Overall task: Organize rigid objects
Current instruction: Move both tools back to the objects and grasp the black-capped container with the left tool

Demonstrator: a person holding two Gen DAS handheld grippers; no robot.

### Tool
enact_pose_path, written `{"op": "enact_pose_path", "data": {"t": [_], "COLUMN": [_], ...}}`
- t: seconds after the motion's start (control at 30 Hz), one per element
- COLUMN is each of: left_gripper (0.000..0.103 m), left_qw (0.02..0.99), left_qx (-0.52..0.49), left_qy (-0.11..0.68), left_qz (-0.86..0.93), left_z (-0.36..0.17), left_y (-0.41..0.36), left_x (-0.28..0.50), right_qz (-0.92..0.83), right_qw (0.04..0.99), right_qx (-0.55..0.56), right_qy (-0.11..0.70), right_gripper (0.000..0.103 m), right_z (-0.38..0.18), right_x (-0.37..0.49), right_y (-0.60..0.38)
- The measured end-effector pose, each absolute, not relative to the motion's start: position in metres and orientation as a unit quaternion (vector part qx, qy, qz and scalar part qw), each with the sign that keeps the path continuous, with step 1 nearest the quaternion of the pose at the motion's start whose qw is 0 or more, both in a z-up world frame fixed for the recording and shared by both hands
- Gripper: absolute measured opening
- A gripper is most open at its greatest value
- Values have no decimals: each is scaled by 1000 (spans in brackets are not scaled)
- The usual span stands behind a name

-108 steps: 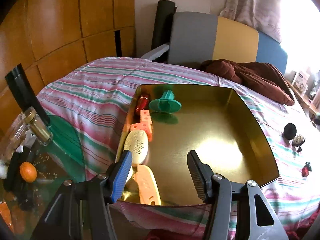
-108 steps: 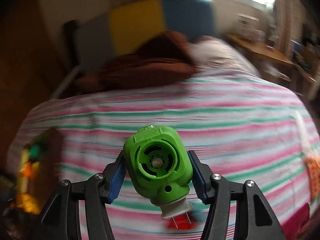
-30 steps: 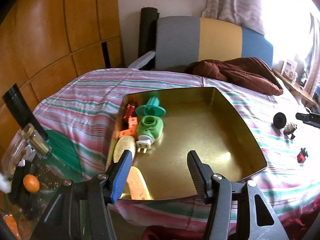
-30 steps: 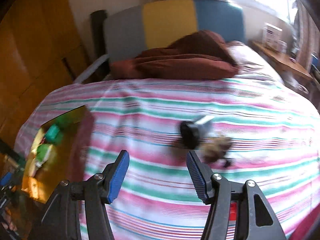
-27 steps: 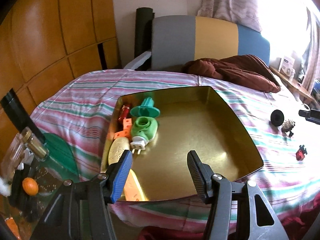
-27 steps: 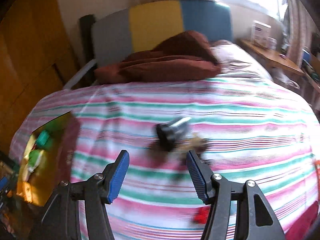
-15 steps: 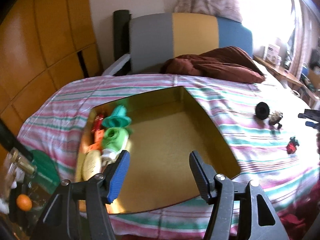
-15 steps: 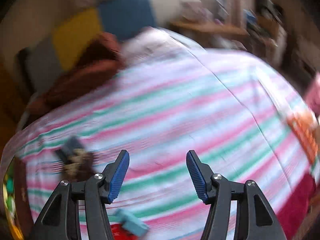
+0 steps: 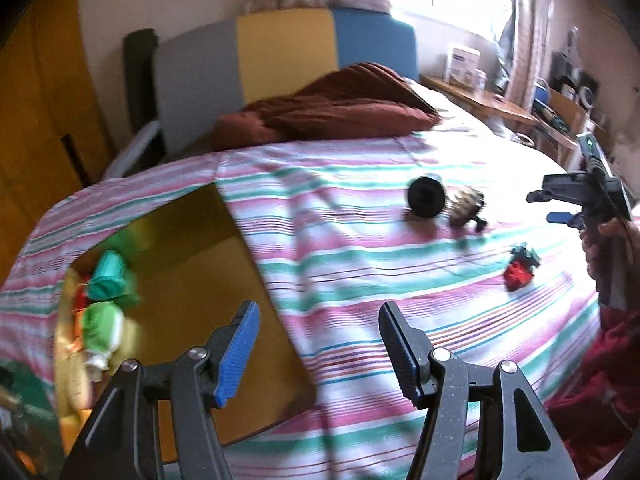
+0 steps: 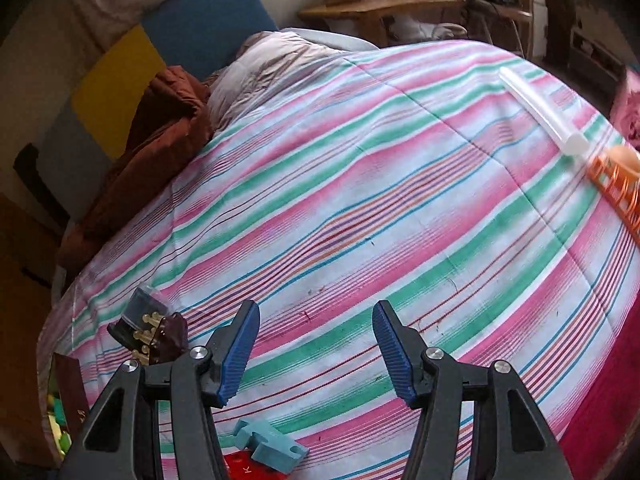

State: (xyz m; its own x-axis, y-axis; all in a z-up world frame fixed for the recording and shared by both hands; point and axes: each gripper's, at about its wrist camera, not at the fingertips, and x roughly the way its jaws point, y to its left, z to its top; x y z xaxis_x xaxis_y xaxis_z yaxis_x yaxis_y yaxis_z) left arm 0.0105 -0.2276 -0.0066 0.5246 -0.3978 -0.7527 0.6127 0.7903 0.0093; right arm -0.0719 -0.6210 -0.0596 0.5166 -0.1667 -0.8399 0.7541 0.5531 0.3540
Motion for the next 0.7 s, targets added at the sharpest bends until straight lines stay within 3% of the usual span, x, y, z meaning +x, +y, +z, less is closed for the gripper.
{"op": "enact_pose_path", "data": {"t": [0.7], "left_gripper": [64], "left_qw": [800], "left_qx": [157], "left_qy": [431], "left_qz": [-387], "left_z": [-20], "left_y": [-408], "left_x": [106], "right_qz": [-244], "right_qw": [784], "right_qx": [422], "right_qy": [385], "right_gripper": [60], "right_z": [-60], "right_x": [-72], "right_y": [-622]}}
